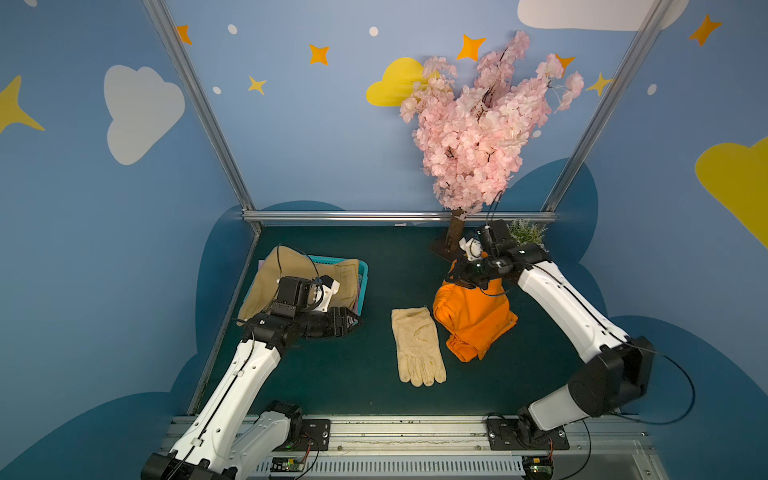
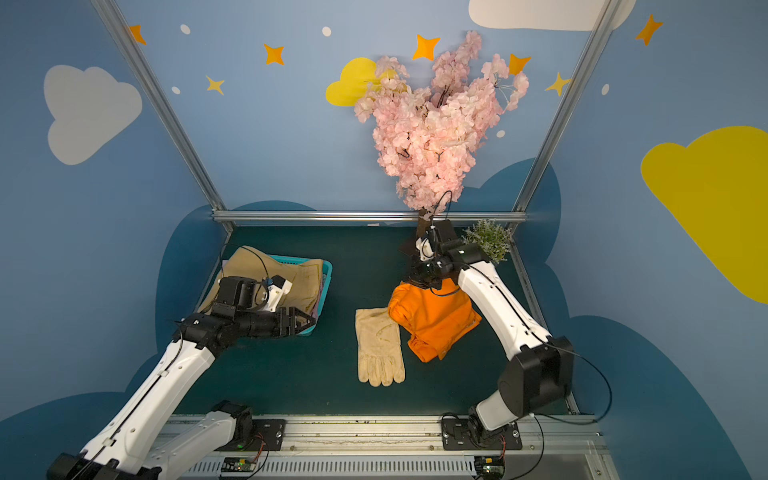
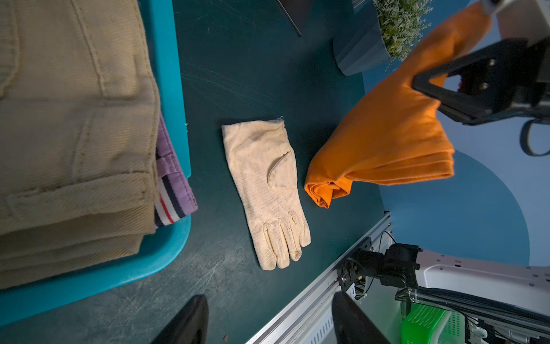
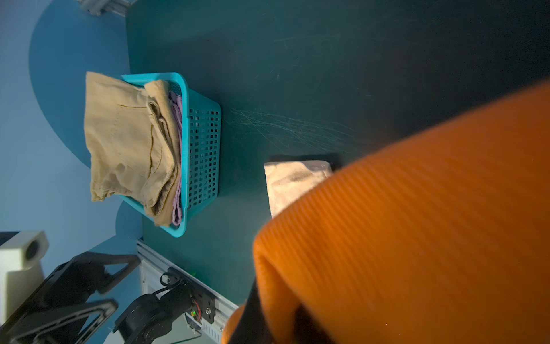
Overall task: Put the folded long pants in the basket
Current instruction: Adjust the long pant at the center of the board, then pick up the long pant at the center of the board.
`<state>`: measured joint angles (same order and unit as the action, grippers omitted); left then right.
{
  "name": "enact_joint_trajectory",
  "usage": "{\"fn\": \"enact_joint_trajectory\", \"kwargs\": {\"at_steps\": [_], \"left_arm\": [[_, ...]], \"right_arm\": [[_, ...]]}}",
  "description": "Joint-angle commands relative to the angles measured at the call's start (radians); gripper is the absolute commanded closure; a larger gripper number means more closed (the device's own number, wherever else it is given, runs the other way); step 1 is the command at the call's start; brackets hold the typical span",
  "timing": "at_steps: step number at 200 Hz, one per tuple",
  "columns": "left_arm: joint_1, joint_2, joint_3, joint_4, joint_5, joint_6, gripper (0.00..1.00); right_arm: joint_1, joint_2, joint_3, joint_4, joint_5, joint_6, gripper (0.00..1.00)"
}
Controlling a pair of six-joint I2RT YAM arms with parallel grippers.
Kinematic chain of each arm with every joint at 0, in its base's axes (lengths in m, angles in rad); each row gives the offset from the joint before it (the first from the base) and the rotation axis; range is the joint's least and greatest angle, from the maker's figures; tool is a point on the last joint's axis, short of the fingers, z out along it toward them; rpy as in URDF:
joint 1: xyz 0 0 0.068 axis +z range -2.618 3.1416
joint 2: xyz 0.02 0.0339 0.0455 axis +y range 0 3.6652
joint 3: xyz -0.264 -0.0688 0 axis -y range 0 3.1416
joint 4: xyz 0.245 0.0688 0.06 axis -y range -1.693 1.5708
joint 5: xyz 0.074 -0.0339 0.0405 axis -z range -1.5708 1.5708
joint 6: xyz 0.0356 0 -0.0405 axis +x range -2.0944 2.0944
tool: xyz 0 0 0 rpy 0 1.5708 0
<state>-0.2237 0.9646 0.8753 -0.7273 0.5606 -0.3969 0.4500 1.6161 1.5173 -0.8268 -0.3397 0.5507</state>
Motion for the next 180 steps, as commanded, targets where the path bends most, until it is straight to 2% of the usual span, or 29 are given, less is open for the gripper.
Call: {"fn": "enact_joint_trajectory", "kwargs": {"at_steps": [1, 10, 17, 36, 54, 73, 88, 114, 123, 139, 154, 180], "left_arm": [[-0.002, -0.005, 0.036, -0.027, -0.001, -0.001, 0.31], [-0.001, -0.002, 0.050, -0.027, 0.002, -0.005, 0.31], [-0.001, 0.004, 0.064, -0.027, 0.008, -0.008, 0.31], [-0.001, 0.025, 0.113, -0.039, 0.012, -0.008, 0.31], [-0.001, 0.054, 0.168, -0.044, 0.022, -0.003, 0.30], [-0.003, 0.109, 0.228, -0.036, 0.058, -0.009, 0.30], [-0.017, 0.167, 0.274, -0.022, 0.083, -0.027, 0.31], [-0.135, 0.272, 0.372, 0.018, 0.028, -0.041, 0.31], [-0.185, 0.326, 0.414, 0.033, -0.007, -0.049, 0.31], [-0.268, 0.472, 0.527, 0.033, -0.045, -0.037, 0.31], [-0.325, 0.652, 0.676, -0.002, -0.091, 0.022, 0.32], [-0.335, 0.991, 0.988, -0.149, -0.139, 0.102, 0.33]], "right_arm": [[0.080, 0.158, 0.145, 0.115, -0.008, 0.027, 0.91], [0.121, 0.242, 0.222, 0.090, -0.023, 0.010, 0.73], [0.146, 0.309, 0.294, 0.047, -0.039, -0.013, 0.64], [0.202, 0.412, 0.487, -0.103, -0.038, -0.114, 0.56], [0.229, 0.354, 0.464, -0.093, 0.015, -0.155, 0.51], [0.200, 0.249, 0.358, -0.083, 0.019, -0.165, 0.51], [0.150, 0.118, 0.207, -0.039, 0.006, -0.159, 0.51], [0.032, -0.153, -0.132, 0.086, -0.013, -0.128, 0.50], [-0.015, -0.240, -0.233, 0.114, -0.002, -0.106, 0.47], [-0.095, -0.382, -0.396, 0.167, 0.008, -0.126, 0.42], [-0.161, -0.493, -0.521, 0.200, 0.014, -0.130, 0.32], [-0.259, -0.575, -0.657, 0.225, -0.043, -0.127, 0.29]]}}
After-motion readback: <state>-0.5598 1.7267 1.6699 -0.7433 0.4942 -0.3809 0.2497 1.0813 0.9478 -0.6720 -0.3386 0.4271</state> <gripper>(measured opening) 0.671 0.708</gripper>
